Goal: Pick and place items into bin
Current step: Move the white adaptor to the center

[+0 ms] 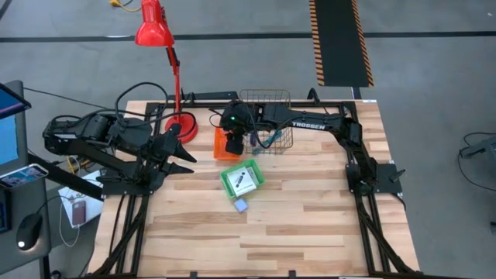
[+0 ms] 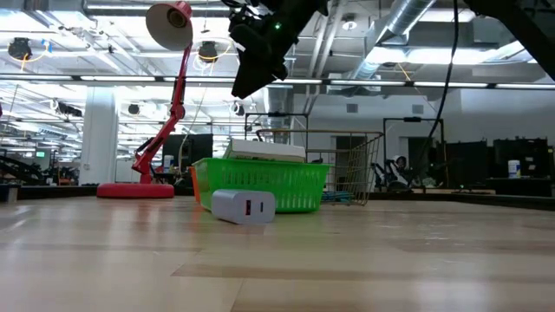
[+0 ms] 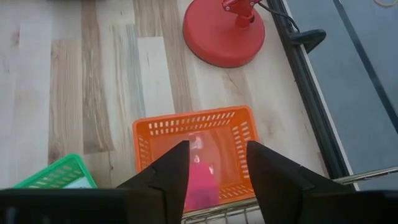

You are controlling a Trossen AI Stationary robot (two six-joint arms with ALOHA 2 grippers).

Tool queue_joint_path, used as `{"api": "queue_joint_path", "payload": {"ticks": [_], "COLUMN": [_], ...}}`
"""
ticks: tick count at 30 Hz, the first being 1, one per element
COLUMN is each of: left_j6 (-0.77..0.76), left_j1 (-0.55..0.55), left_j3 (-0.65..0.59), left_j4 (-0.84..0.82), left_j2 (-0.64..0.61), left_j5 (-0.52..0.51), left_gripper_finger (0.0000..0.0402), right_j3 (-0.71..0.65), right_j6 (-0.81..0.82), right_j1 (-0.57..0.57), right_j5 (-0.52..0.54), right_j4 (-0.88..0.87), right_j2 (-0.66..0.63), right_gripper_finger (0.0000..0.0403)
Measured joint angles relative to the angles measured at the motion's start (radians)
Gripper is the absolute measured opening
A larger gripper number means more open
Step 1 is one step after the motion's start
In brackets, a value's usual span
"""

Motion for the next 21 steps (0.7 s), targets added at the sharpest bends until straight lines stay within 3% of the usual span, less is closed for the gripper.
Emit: {"api": "queue_joint_path", "payload": {"ticks": [12,21], "left_j6": [-0.004,0.004], "left_j1": [0.000,0.000], "left_j3": [0.000,0.000], "left_j4": [-0.005,-0.035], "left_j2": [0.000,0.000], "left_j5": [0.000,0.000], "left_gripper_finger": [0.0139,0.0139], "right_j3": [-0.002,0.000], "right_j6": [-0.015,0.104], "right_j1": [0.017,0.077], "right_j5": [0.026,0.039], "right_j4": [-0.054,-0.273], "right_j2": [-0.025,-0.135], "right_gripper_finger": [0.0118,0.0119]}}
